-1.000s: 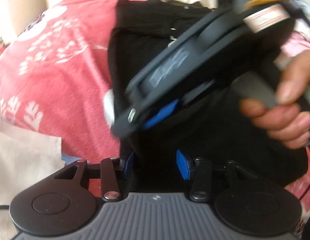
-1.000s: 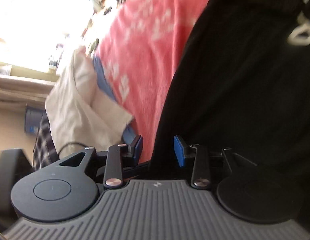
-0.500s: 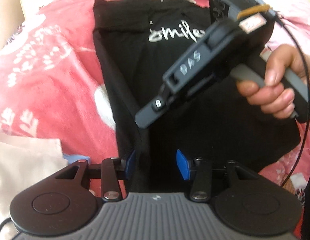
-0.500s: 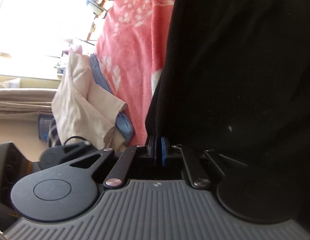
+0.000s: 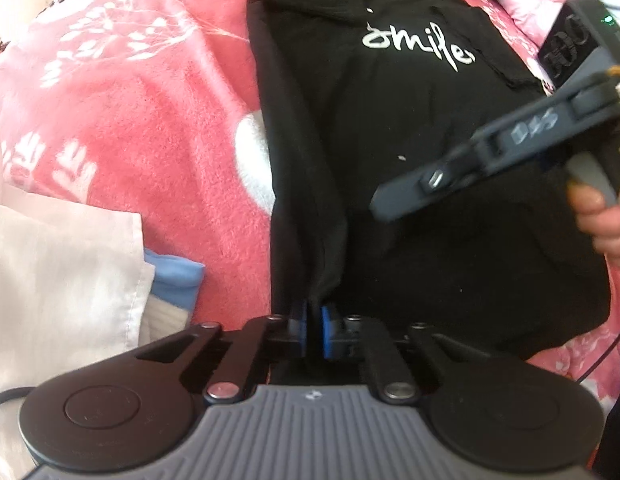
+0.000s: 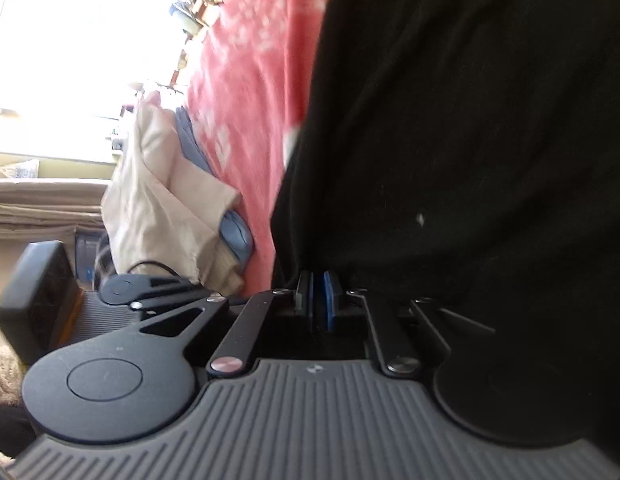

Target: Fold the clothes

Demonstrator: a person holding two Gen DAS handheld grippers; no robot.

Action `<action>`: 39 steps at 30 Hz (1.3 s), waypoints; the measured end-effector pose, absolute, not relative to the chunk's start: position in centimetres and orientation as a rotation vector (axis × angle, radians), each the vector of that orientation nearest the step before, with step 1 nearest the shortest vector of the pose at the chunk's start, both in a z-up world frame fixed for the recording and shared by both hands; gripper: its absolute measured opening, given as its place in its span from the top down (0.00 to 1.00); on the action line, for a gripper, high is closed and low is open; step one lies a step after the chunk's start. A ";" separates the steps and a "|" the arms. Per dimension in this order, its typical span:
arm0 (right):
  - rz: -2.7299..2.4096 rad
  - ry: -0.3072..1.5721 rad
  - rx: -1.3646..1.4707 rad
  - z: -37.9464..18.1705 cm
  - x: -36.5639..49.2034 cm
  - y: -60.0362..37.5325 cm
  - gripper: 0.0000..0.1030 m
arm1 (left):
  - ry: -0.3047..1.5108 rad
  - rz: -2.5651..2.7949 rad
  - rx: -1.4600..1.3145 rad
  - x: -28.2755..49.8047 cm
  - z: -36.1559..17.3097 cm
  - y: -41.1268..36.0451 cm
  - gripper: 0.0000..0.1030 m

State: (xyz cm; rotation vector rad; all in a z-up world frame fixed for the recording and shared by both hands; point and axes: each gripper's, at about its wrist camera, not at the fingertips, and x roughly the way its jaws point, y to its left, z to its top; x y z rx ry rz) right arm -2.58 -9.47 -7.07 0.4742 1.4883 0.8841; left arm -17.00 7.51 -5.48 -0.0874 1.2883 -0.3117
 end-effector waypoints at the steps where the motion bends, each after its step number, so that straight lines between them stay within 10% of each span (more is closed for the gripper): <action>1: 0.881 1.464 0.464 -6.3 -2.2 -9.8 0.93 | 1.285 -0.311 -0.099 -17.0 -5.4 7.7 0.96; 13: 0.692 1.206 0.107 2.6 9.6 -7.2 0.49 | 1.054 -0.514 -0.264 -17.6 -2.1 7.5 0.97; 28: 0.490 1.218 -0.062 -5.0 18.4 1.8 0.47 | 0.993 -0.670 -0.228 -17.4 -3.9 3.7 0.97; 39: 0.468 1.174 0.079 -4.6 19.1 -2.1 0.96 | 0.960 -0.730 -0.231 -17.7 -3.4 3.2 0.97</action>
